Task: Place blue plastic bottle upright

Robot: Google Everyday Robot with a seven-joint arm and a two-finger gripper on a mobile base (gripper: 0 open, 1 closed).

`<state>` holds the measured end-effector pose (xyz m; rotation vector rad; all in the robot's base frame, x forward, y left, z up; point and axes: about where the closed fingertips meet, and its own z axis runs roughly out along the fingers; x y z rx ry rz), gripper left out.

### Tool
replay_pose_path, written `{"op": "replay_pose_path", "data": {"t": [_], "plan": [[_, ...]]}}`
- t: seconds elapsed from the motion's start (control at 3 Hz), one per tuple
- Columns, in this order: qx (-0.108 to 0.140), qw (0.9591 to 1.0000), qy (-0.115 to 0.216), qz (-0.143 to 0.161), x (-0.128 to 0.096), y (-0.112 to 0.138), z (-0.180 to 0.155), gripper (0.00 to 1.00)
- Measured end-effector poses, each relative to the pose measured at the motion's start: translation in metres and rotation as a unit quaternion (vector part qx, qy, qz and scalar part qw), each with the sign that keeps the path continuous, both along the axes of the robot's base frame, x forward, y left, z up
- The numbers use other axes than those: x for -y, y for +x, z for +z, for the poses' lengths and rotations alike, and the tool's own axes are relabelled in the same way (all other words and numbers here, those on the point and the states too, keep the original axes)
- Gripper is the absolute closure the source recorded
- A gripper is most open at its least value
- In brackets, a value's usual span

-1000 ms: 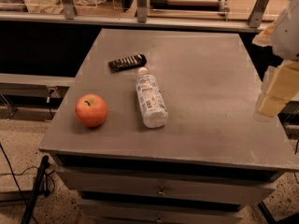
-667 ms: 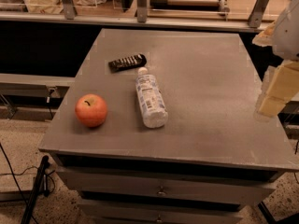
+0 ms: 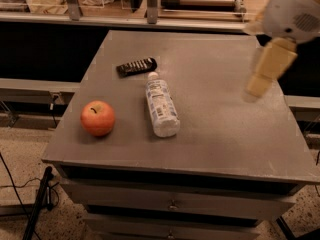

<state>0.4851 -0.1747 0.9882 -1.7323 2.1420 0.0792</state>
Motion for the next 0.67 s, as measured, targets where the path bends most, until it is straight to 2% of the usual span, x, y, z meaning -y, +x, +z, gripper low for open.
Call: {"op": "replay_pose_path", "data": {"t": [0.33, 0.67], "plan": [[-0.032, 0.9993, 0.021, 0.005, -0.064, 0.054, 0.005, 0.00], [-0.023, 0.9992, 0.031, 0.008, -0.082, 0.065, 0.011, 0.00]]}}
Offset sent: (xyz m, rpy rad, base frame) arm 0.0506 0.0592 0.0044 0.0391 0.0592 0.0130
